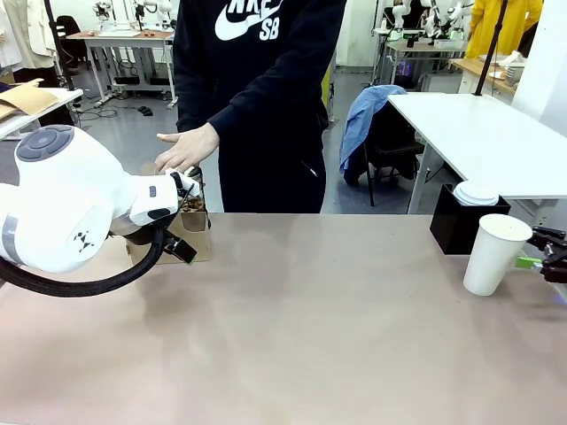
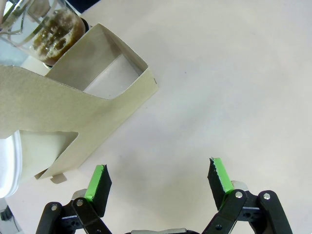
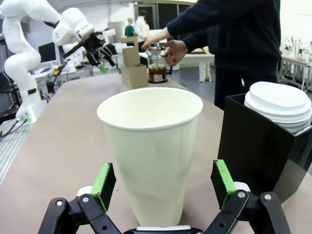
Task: Pour a drink into a cup and package it in a carrier.
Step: Pick up the 600 ml Paper Cup and place it in the middle top area of the table.
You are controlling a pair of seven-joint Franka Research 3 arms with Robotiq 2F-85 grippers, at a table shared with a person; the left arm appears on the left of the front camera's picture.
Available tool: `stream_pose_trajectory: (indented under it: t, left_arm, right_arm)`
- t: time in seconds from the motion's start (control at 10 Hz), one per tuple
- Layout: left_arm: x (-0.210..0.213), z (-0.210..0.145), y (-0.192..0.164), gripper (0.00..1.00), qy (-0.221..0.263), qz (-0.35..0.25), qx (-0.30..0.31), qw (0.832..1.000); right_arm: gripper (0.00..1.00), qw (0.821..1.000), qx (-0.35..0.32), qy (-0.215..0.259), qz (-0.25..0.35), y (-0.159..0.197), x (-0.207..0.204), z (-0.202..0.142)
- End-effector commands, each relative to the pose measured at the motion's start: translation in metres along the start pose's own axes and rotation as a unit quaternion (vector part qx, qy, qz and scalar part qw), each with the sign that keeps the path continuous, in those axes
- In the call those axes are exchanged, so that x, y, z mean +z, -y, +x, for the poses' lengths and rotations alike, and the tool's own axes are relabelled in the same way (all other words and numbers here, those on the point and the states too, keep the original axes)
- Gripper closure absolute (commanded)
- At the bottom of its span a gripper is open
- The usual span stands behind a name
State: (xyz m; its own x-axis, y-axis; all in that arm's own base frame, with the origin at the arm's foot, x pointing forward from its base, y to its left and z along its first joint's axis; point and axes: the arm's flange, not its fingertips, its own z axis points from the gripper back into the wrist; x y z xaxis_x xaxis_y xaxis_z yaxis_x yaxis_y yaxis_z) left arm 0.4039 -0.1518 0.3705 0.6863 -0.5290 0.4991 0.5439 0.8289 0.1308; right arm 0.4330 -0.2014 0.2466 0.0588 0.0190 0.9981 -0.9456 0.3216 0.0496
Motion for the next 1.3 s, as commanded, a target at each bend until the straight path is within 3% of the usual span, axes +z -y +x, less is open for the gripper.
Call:
stream_pose_trajectory:
  t: [0.0, 1.2]
  left_arm:
    - [0.000, 0.000, 0.000, 0.00, 0.000, 0.000, 0.000, 1.000]
    - [0.000, 0.000, 0.000, 0.00, 0.000, 0.000, 0.000, 1.000]
  right_arm:
    - [0.00, 1.000, 0.013, 0.004, -0.020, -0.005, -0.015, 0.000]
    - [0.00, 1.000, -0.018, 0.005, 0.016, -0.010, -0.061, -0.013]
